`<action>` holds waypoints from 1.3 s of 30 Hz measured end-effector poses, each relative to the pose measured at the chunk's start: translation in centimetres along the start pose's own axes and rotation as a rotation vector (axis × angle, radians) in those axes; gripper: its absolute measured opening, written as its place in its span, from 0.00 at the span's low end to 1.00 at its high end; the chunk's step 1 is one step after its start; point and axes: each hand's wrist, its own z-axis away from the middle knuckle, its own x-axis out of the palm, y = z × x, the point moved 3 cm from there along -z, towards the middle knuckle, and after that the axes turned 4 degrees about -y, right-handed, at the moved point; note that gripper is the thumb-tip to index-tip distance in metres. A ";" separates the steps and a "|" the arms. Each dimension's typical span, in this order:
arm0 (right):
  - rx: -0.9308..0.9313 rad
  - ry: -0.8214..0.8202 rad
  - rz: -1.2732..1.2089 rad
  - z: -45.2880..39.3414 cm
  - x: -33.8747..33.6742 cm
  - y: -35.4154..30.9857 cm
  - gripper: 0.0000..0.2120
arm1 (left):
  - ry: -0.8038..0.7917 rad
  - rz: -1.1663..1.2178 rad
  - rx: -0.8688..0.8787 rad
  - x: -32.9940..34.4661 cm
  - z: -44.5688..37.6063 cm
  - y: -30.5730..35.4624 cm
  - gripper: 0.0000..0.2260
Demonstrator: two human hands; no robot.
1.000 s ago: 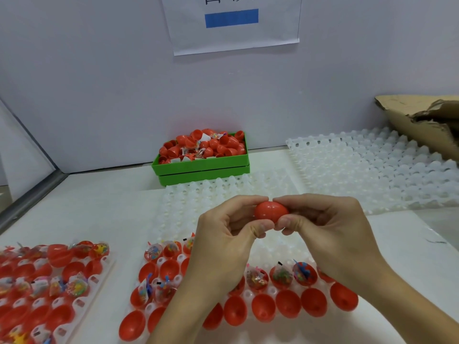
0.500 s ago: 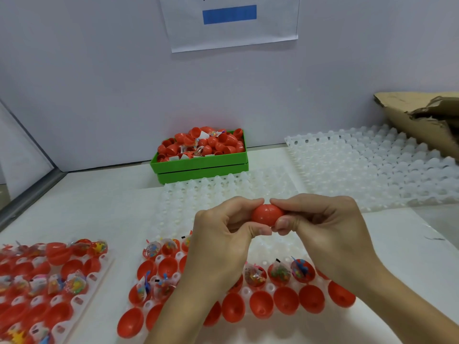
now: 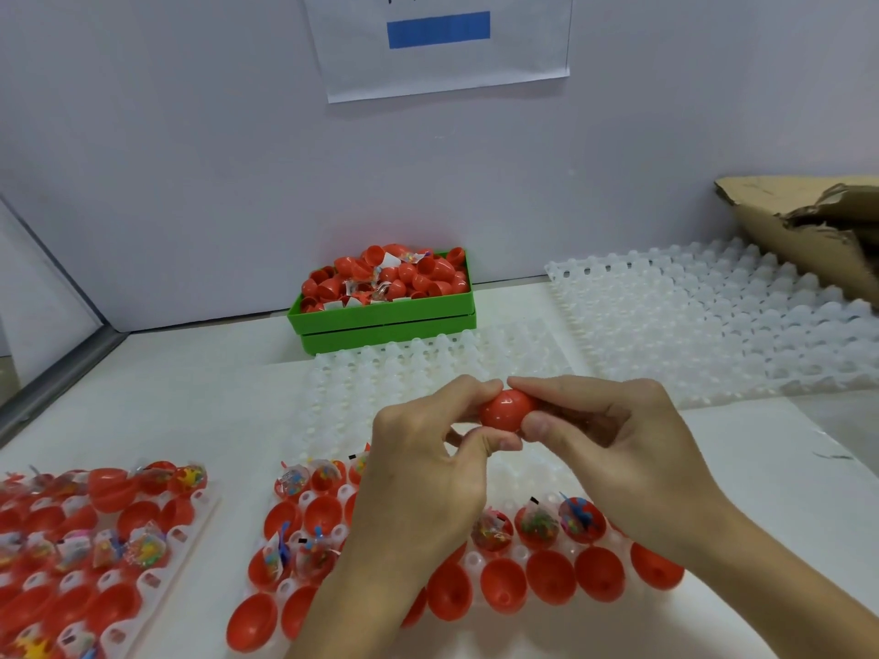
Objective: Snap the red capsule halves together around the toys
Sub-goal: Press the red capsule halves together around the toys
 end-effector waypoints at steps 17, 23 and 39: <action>0.086 -0.047 -0.310 -0.1 0.4 -0.5 0.13 | -0.316 0.800 -0.393 0.9 0.0 -1.8 0.26; 0.049 -0.075 -0.300 0.0 0.5 -0.3 0.13 | -0.302 0.828 -0.345 1.0 0.0 -1.1 0.15; 0.034 -0.143 -0.324 -0.2 0.3 -0.7 0.15 | -0.245 0.994 -0.458 1.1 -0.2 -1.1 0.17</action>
